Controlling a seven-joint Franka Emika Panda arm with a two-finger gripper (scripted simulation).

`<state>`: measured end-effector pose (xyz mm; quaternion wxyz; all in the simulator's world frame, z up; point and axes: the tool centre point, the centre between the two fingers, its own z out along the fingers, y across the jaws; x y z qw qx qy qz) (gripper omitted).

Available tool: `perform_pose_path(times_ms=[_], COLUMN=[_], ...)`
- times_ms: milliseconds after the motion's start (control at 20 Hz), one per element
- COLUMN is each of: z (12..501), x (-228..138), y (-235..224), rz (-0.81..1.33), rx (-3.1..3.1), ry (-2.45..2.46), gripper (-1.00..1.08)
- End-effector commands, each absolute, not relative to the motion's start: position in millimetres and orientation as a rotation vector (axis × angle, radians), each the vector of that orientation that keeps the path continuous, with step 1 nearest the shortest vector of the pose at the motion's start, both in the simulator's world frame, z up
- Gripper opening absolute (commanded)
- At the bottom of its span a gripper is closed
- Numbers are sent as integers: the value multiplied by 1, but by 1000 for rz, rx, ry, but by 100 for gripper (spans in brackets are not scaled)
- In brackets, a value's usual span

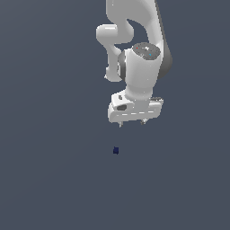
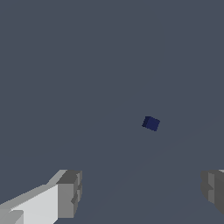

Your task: Pick up the object and move it to a goal position.

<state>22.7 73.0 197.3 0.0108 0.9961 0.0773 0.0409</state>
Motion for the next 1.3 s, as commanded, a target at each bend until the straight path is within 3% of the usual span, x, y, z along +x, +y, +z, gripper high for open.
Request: perform_pose_path(times_ms=[0, 550, 1250], z=[199, 177, 89], x=[23, 34, 64], y=[77, 64, 19], rz=[132, 108, 22], rx=[3107, 3122, 3130], ry=[255, 143, -266], gripper=[100, 100, 100])
